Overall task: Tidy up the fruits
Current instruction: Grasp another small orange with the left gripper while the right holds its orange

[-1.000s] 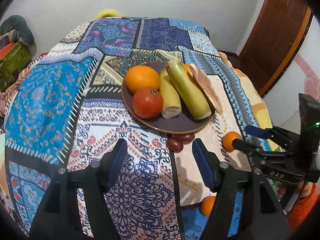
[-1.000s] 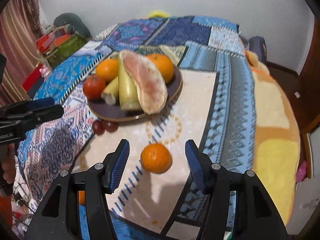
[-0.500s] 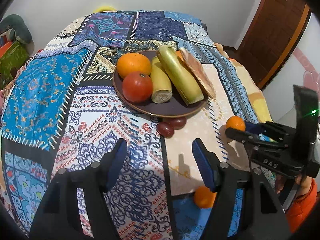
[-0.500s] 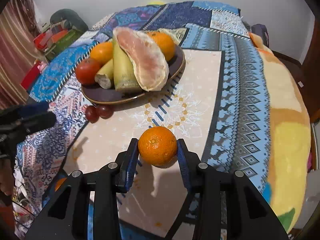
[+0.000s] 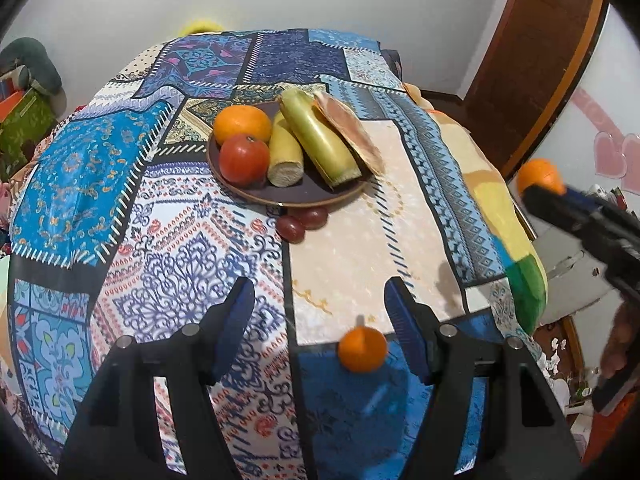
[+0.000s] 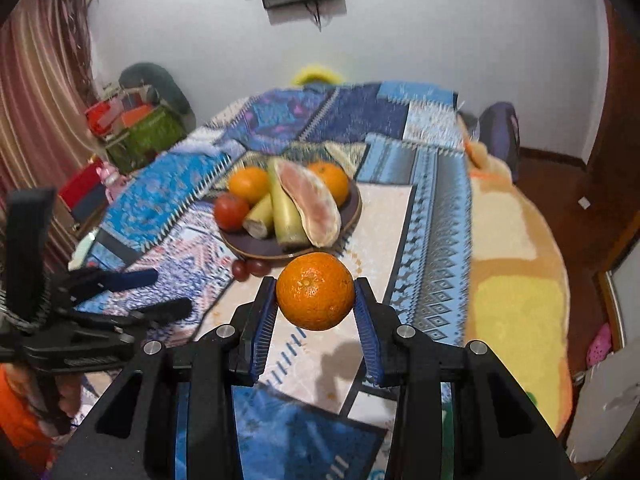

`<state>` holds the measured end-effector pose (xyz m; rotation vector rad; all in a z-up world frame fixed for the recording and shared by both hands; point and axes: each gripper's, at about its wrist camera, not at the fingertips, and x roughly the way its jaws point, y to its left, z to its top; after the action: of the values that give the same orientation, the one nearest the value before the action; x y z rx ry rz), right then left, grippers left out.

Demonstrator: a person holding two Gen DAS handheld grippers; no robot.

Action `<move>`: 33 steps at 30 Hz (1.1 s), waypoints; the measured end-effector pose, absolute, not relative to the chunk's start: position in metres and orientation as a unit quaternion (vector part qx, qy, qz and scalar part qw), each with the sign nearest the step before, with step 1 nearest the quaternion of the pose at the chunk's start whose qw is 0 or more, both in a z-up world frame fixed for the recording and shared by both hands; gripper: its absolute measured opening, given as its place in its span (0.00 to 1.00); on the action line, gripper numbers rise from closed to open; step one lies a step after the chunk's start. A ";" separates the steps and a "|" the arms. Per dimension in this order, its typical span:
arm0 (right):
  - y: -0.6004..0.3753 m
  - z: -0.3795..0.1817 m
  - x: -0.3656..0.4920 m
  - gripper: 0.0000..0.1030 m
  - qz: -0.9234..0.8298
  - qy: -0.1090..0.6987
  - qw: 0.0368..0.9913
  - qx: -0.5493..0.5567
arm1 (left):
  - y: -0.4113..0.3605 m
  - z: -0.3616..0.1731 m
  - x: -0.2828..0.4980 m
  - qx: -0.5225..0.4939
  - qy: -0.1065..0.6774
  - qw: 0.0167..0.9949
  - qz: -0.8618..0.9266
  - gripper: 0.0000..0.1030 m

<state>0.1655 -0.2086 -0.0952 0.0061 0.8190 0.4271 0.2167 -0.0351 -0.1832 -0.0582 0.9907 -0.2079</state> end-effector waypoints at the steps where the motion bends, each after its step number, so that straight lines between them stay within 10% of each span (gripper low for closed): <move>1: -0.208 -0.091 0.161 0.34 0.206 0.391 0.897 0.000 | -0.036 -0.184 0.215 -0.028 0.475 0.874 -0.100 0.65; 17: -0.199 -0.096 0.132 0.34 0.220 0.387 0.895 -0.002 | -0.066 -0.220 0.195 -0.010 0.512 0.851 -0.119 0.64; 24: -0.201 -0.102 0.134 0.34 0.220 0.393 0.893 0.003 | -0.074 -0.234 0.196 -0.001 0.525 0.842 -0.126 0.33; 33: -0.197 -0.111 0.143 0.34 0.223 0.405 0.887 0.004 | -0.053 -0.217 0.201 -0.013 0.501 0.857 -0.121 0.33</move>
<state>0.1433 -0.1966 -0.1114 0.0088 0.8418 0.4639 0.2007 -0.0532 -0.2174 -0.0274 1.0523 -0.2547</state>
